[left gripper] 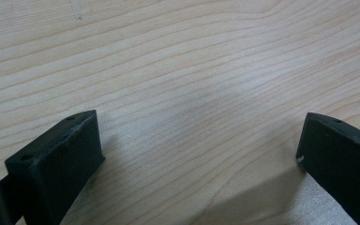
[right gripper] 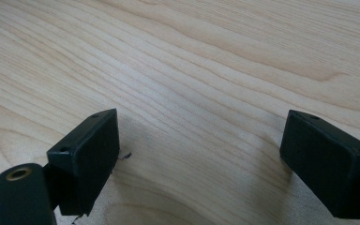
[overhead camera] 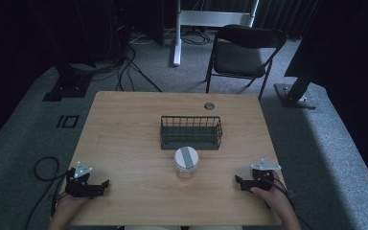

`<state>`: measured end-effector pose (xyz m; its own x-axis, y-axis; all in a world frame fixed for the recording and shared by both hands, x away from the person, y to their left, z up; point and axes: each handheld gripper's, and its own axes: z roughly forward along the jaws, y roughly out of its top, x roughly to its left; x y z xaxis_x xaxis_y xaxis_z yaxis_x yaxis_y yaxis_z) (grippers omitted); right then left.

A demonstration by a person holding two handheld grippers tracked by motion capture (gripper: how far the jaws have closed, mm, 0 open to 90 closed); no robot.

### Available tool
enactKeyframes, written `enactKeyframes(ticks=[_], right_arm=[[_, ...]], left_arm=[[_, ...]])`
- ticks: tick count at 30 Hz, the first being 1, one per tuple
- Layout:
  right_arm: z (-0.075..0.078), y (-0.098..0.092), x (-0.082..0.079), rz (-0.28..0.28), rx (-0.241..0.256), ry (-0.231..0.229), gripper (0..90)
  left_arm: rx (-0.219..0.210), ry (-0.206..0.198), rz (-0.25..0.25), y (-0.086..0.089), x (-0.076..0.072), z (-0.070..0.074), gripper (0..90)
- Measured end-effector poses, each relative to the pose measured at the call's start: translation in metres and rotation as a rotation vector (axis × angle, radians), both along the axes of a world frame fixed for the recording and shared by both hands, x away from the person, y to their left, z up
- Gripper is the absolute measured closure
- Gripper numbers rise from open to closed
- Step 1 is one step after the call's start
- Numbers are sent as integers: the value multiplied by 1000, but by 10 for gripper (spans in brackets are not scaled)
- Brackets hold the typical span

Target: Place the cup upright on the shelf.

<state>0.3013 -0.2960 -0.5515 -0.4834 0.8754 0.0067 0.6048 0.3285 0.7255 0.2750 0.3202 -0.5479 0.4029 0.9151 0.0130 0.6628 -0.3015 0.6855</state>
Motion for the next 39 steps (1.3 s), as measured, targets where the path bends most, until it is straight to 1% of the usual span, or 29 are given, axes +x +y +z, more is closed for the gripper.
enactKeyframes(ticks=[5,22,30,39], right_arm=[[0,0,0,0,0,0,118],[0,0,0,0,0,0,117],[0,1,0,13,0,-3,121],[1,13,2,54,5,-9,132]], left_arm=[[0,1,-7,0,0,0,5],[0,1,-6,0,0,0,5],[0,1,-6,0,0,0,5],[0,1,-7,0,0,0,5]])
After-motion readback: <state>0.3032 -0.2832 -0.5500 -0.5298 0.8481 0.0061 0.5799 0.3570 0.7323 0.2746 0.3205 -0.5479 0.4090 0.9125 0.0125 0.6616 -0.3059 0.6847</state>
